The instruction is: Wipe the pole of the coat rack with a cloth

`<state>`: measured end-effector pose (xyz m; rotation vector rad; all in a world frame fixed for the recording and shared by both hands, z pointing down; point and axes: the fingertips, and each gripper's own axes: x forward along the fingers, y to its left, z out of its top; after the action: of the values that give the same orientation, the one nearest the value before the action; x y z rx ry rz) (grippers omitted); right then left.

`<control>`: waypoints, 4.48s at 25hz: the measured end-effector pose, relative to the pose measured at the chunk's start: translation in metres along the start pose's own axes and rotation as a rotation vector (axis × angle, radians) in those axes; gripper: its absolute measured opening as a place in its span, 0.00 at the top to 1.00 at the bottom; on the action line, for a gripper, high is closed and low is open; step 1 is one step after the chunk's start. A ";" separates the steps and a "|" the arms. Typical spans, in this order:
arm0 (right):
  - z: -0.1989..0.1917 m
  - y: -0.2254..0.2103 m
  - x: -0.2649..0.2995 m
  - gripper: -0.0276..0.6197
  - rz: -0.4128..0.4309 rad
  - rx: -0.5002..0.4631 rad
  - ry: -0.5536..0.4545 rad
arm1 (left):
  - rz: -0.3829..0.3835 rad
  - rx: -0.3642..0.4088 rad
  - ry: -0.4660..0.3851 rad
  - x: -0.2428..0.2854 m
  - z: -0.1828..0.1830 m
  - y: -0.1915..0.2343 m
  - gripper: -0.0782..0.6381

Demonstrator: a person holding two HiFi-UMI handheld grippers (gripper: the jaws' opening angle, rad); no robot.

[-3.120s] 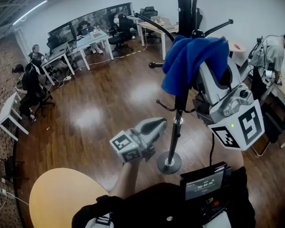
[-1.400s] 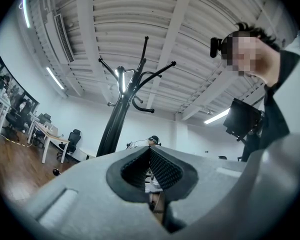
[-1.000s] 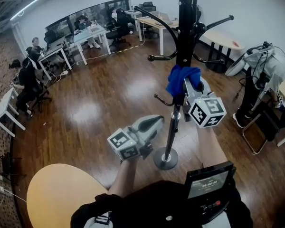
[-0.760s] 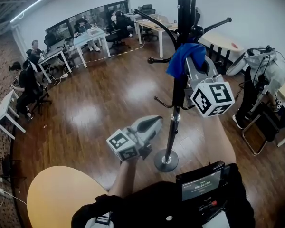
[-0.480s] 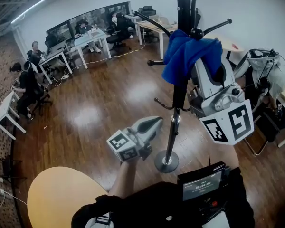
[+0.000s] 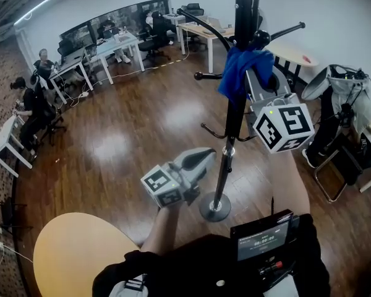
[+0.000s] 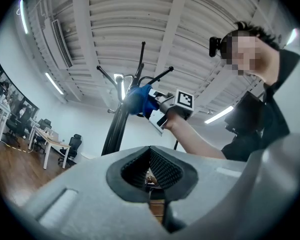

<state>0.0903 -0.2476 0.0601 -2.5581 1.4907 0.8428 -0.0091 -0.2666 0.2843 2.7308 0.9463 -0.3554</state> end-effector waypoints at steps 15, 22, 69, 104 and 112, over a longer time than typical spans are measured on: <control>-0.236 0.025 -0.091 0.93 0.011 0.153 0.446 | 0.009 -0.024 0.023 0.001 -0.009 0.001 0.89; -0.331 0.048 -0.143 0.93 0.056 0.231 0.742 | 0.021 -0.022 0.034 0.002 -0.008 0.001 0.89; 0.069 0.012 -0.023 0.93 0.067 0.032 -0.230 | 0.013 0.067 0.006 0.007 0.011 0.008 0.89; -0.332 0.059 -0.166 0.93 0.101 0.479 0.740 | 0.063 0.028 0.013 -0.002 0.000 -0.001 0.89; -0.174 0.009 -0.067 0.93 0.012 0.286 0.261 | 0.071 0.030 0.006 -0.010 0.007 -0.003 0.89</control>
<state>0.1311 -0.2556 0.2424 -2.5145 1.5603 0.2751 -0.0199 -0.2724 0.2807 2.7862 0.8490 -0.3513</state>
